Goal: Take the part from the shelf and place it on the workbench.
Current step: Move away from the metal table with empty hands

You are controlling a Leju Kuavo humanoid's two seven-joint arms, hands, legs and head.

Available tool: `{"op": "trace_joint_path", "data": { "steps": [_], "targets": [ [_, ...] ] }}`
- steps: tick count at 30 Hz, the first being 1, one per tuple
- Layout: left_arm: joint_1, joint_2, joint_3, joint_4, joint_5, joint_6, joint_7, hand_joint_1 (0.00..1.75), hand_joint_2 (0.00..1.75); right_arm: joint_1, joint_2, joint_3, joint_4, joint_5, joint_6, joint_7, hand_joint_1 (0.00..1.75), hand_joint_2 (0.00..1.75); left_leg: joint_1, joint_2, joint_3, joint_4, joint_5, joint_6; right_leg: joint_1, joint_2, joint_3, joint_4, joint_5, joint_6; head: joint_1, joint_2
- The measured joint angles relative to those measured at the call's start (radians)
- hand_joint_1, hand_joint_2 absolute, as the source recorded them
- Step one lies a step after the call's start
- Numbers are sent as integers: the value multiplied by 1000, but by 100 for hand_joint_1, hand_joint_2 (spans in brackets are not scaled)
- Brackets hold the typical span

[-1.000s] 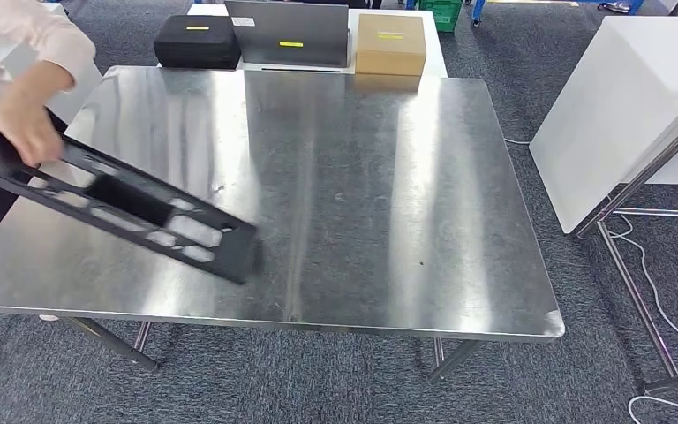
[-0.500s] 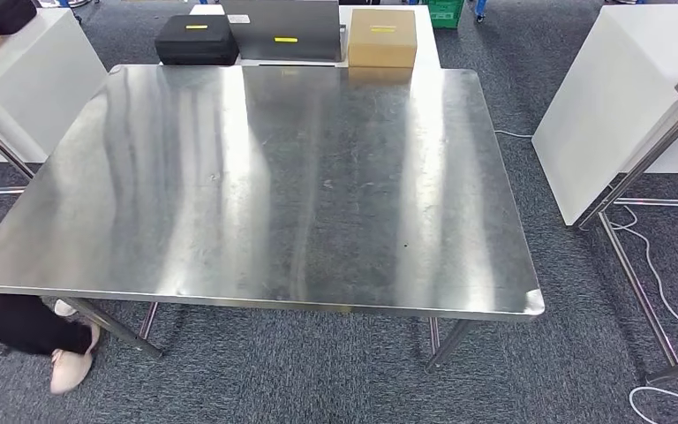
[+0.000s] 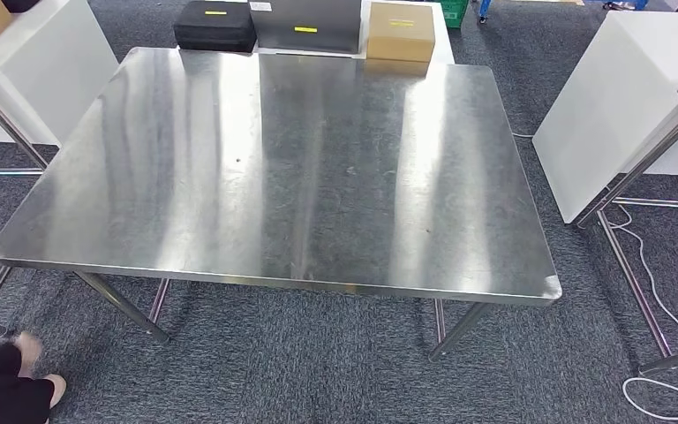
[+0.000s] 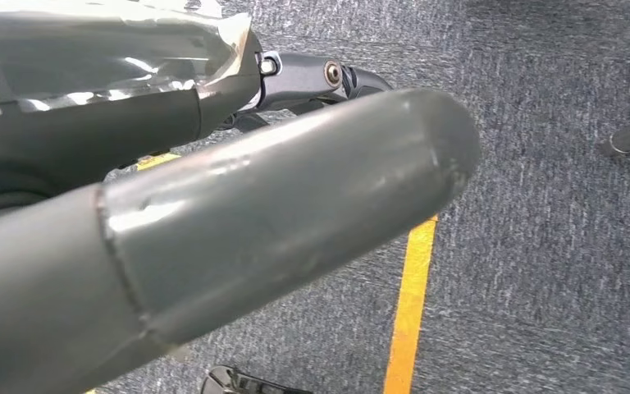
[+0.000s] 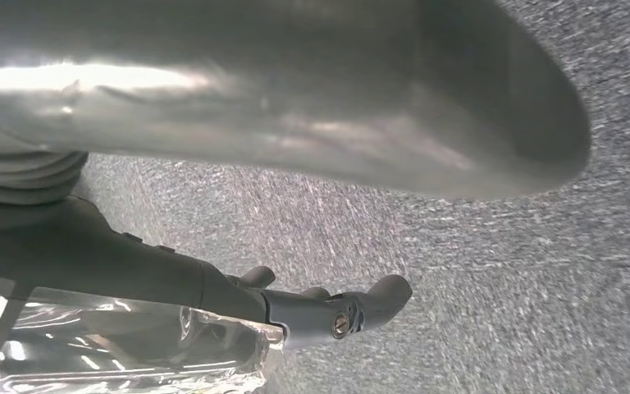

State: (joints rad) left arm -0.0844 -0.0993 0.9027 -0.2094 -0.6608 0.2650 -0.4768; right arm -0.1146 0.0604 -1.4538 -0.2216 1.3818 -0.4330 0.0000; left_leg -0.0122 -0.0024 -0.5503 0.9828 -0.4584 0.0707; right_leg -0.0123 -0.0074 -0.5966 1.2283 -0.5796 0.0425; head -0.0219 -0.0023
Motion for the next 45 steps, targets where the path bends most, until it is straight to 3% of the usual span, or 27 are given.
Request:
{"op": "trace_joint_path", "data": {
  "steps": [2,4,5,7,8,10,12,13,14,15,17,19,21,23,25,27,28,30,32,34,35,37,39,41,43,44,45],
  "targets": [
    [0,-2,0,0,-1,0,0,0,0,-2,-2,0,0,-1,0,0,0,0,-5,0,-10,1,12,-3,6,0,100,-152,39,-1,0,0],
    [0,-3,0,0,-2,0,0,0,0,-4,-4,0,0,-2,0,1,0,0,-8,0,-16,3,23,-11,15,1,159,-257,48,-13,-1,0],
    [0,-4,0,0,-2,0,0,0,0,-4,-5,0,0,-2,0,1,0,0,-9,1,-18,3,28,-16,20,1,164,-275,48,-18,-2,0],
    [-1,-3,0,0,-3,0,0,0,0,-4,-5,0,0,-4,0,1,0,0,-9,0,-23,9,30,-25,12,-2,153,-281,57,-30,-1,0],
    [0,-2,0,0,-3,0,0,0,0,-4,-5,0,0,-5,0,1,0,0,-7,-1,-30,24,13,-30,7,-3,148,-283,64,-39,-2,0],
    [0,-1,0,1,-4,0,0,0,0,-4,-5,0,1,-6,0,-1,0,0,1,-2,-59,108,-71,-45,-1,-8,134,-285,80,-57,-4,0],
    [0,-1,0,1,-5,0,0,0,0,-2,-5,0,1,-6,-1,-2,0,87,13,-1,-89,232,-156,-61,0,-10,115,-282,94,-62,-7,0],
    [0,0,0,1,-5,0,0,0,0,-1,-5,0,1,-6,-1,-3,0,131,20,-1,-93,271,-165,-68,-1,-10,107,-279,100,-59,-7,0],
    [0,0,0,1,-5,0,0,0,0,-1,-5,0,1,-6,-2,-4,0,175,27,-1,-84,284,-154,-74,-2,-11,99,-273,105,-56,-7,0],
    [0,0,0,1,-5,0,0,0,0,0,-5,0,1,-6,-3,-5,0,175,33,-1,-58,259,-126,-79,-4,-11,91,-266,108,-53,-7,0],
    [0,1,0,1,-5,0,0,0,0,-1,-5,1,1,-5,-5,-10,0,175,44,-1,27,135,-76,-88,-7,-10,73,-248,112,-48,-8,0],
    [-1,1,0,1,-6,0,0,0,0,-2,-6,3,1,-4,-7,-17,0,175,43,-3,78,41,-65,-87,-4,-10,56,-234,118,-38,-8,0],
    [-2,1,0,1,-6,0,0,0,0,-3,-6,5,1,-4,-12,-22,0,175,37,-4,72,24,-69,-75,-1,-10,42,-230,131,-20,-8,0],
    [-2,0,0,1,-7,0,0,0,0,-1,-6,6,1,-6,-19,-26,0,175,37,-1,58,15,-58,-51,0,-9,24,-216,124,-6,-7,0],
    [-3,-1,0,1,-8,0,0,0,0,0,-7,6,1,-10,-22,-30,0,175,36,2,39,9,-38,-27,-2,-5,-9,-145,65,-13,-1,0],
    [-3,0,0,1,-8,0,0,0,0,1,-8,6,1,-14,-23,-34,0,175,29,3,16,10,-19,-18,-3,-2,-48,-24,-8,-24,5,0],
    [-3,1,0,1,-8,0,0,0,0,1,-10,6,1,-14,-23,-36,0,175,27,4,3,10,-10,-17,-3,-2,-57,25,-24,-22,5,0],
    [-3,1,1,1,-8,0,0,0,0,1,-11,6,1,-15,-23,-37,0,175,25,4,-21,12,9,-20,-4,-1,-29,35,-2,-5,6,0],
    [-3,1,2,1,-8,0,0,0,0,-1,-13,6,1,-15,-23,-38,0,175,24,4,-40,15,25,-27,-5,0,62,-81,38,7,6,0],
    [-3,0,2,1,-8,0,0,0,0,-3,-15,7,1,-15,-23,-39,0,175,21,4,-52,18,41,-39,0,3,147,-218,39,1,5,0],
    [-3,1,3,1,-8,0,0,0,0,-4,-15,7,1,-15,-23,-39,0,175,20,4,-55,19,47,-45,3,4,165,-254,34,-5,5,0],
    [-3,1,3,1,-8,0,0,0,0,-3,-15,8,1,-15,-23,-39,0,175,22,4,-58,21,58,-57,3,5,160,-267,37,-19,4,0],
    [-2,2,4,1,-8,0,0,0,0,-2,-15,8,1,-14,-23,-39,0,175,27,3,-70,49,22,-67,-3,2,150,-268,51,-39,2,0],
    [-1,1,4,1,-7,0,0,0,0,-1,-15,8,1,-13,-23,-38,0,175,31,2,-98,144,-73,-75,-3,-3,132,-268,68,-57,-2,0],
    [-1,1,5,1,-7,0,0,0,0,0,-15,8,1,-11,-23,-38,0,175,32,2,-122,263,-142,-81,1,-6,114,-265,84,-63,-3,0],
    [-1,1,5,1,-6,0,0,0,0,1,-15,8,1,-11,-23,-37,0,175,33,2,-118,291,-144,-82,3,-7,105,-262,91,-61,-3,0],
    [-1,1,5,1,-6,0,0,0,0,1,-15,8,1,-10,-23,-37,0,175,33,2,-98,283,-127,-82,3,-7,96,-258,97,-59,-4,0]
  ]
}}
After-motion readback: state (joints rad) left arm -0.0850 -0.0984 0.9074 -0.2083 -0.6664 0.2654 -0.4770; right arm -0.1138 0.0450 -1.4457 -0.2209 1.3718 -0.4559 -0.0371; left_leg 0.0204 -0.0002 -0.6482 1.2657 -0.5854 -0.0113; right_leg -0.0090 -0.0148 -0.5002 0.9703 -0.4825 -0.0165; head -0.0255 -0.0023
